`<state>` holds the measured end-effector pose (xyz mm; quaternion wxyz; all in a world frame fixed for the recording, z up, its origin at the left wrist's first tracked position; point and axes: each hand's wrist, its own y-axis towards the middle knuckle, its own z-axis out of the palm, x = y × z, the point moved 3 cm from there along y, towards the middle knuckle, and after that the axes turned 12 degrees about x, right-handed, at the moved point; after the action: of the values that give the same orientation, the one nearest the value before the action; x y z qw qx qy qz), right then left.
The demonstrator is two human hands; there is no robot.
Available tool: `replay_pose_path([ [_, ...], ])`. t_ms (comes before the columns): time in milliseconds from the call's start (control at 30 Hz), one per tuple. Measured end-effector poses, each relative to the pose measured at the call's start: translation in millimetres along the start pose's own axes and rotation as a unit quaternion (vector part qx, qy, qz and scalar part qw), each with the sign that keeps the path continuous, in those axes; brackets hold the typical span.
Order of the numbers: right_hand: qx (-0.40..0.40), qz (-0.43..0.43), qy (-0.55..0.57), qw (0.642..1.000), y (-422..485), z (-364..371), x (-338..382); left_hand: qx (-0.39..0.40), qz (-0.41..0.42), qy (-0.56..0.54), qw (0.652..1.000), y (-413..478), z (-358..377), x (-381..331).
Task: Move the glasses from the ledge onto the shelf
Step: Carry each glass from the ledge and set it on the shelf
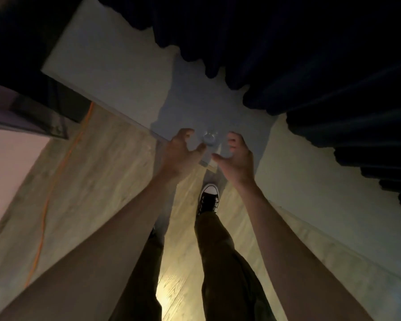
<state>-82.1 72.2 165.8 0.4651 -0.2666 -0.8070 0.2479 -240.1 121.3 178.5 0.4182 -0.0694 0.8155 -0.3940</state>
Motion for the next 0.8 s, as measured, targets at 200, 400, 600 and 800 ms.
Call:
replay_pose_path([
  [200,-0.008,-0.004,0.001,1.000,69.8,29.3,-42.5,0.014,-0.013,-0.011,1.000,69.6,41.0,20.6],
  [400,0.011,0.008,-0.019,1.000,112.2,49.2,-80.4,0.028,-0.033,-0.029,0.999,111.6,77.7,41.7],
  [600,0.009,-0.019,-0.033,0.999,136.7,56.7,-97.0,0.018,-0.033,-0.033,0.999,135.5,92.7,56.2],
  [800,0.019,-0.057,-0.039,0.997,150.0,70.6,-99.0,-0.011,-0.030,-0.007,0.999,151.6,93.2,61.6],
])
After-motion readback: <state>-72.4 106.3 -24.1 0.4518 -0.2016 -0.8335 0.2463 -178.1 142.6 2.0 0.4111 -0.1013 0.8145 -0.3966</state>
